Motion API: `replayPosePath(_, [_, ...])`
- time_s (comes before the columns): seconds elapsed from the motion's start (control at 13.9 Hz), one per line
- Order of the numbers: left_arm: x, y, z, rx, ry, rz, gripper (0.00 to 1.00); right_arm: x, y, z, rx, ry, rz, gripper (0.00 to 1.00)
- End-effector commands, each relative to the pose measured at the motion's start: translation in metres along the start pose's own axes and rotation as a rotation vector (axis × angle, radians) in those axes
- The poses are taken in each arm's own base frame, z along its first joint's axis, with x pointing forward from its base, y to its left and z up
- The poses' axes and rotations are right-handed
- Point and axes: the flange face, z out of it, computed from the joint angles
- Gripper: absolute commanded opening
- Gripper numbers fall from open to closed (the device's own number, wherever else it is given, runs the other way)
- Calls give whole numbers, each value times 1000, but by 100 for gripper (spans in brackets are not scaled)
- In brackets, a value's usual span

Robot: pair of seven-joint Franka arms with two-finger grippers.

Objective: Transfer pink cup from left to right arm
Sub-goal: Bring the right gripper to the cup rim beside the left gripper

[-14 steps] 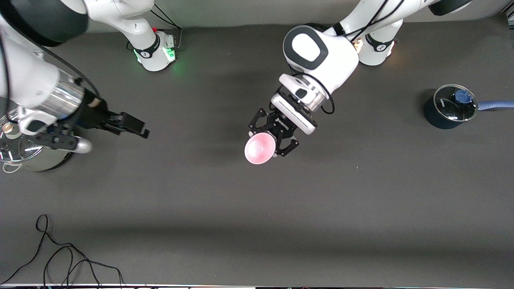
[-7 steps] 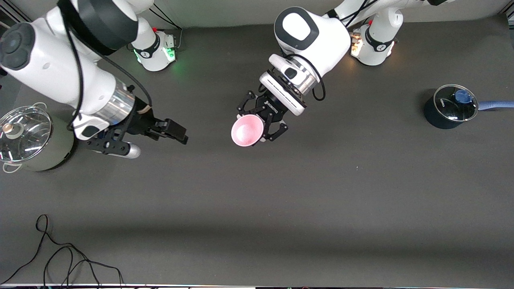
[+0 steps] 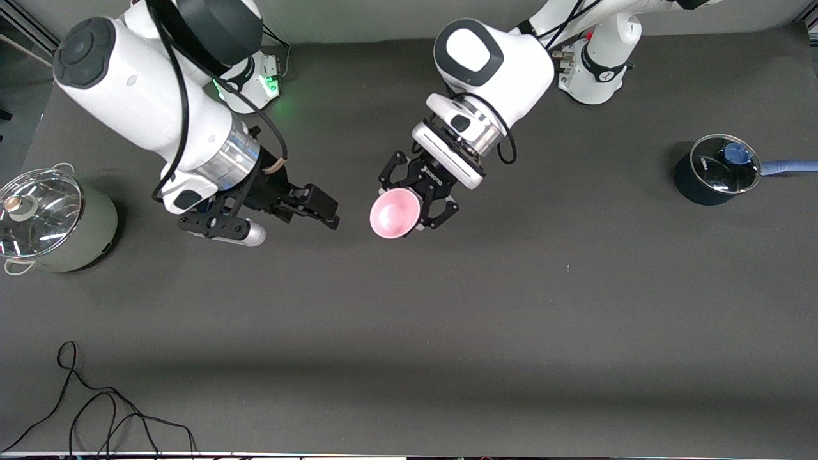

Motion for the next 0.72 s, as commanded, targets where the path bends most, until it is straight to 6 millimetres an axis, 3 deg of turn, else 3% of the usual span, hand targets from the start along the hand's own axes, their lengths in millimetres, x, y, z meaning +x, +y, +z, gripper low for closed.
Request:
replayPosePath(0.0, [-13,5,9,58,-14,64,36,-10,-26,1,29,-1,-16,100])
replayPosePath(0.22, [-10,5,12,70,-3,75,36,-22,-42,15,12,3,-54,100])
replayPosePath(0.43, [-2,7,6,72,12,59,36,-29,-54,63,-77,29,-114,100])
replayPosePath(0.65, [2,8,2,73,20,43,37,-21,-55,87,-77,42,-112,100])
